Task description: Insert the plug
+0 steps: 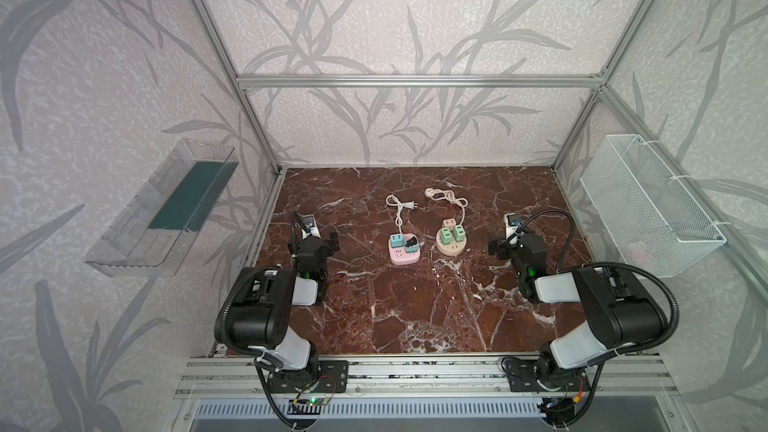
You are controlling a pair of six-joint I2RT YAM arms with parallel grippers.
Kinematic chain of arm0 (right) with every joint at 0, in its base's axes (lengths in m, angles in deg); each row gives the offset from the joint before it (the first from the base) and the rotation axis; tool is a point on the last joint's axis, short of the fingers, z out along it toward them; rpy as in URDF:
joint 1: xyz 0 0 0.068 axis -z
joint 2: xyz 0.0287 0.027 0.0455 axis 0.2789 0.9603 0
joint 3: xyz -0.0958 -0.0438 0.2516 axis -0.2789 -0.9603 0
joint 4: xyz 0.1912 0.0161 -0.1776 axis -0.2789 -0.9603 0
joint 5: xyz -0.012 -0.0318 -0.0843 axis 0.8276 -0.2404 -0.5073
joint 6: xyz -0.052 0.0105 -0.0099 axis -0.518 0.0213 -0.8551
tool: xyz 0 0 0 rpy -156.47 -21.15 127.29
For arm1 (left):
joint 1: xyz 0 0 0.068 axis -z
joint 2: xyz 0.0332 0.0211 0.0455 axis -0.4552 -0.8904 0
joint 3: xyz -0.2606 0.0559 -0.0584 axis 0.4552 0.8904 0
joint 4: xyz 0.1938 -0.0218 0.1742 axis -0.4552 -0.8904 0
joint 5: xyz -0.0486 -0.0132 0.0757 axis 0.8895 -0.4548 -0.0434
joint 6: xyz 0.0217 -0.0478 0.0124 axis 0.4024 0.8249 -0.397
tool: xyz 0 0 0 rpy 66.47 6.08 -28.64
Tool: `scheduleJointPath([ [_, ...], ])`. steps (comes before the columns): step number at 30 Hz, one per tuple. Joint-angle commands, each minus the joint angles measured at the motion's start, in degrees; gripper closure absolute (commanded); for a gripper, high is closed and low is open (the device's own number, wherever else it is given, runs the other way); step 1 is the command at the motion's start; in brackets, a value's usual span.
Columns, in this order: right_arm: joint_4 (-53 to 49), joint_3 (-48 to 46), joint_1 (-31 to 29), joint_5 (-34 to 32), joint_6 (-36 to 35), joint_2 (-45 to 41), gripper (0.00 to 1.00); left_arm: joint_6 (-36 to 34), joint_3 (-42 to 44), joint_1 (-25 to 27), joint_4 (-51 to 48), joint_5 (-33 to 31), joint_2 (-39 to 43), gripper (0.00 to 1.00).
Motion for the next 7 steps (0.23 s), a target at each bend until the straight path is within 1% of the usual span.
scheduleJointPath([
  [1, 0.9, 1.1, 0.4, 1.2, 0.3, 0.4, 0.01, -0.6, -0.9, -0.2, 0.3, -0.3, -0.4, 0.01],
  [7, 1.0, 1.1, 0.7, 1.8, 0.5, 0.5, 0.01, -0.5, -1.0, -0.2, 0.3, -0.2, -0.4, 0.01],
])
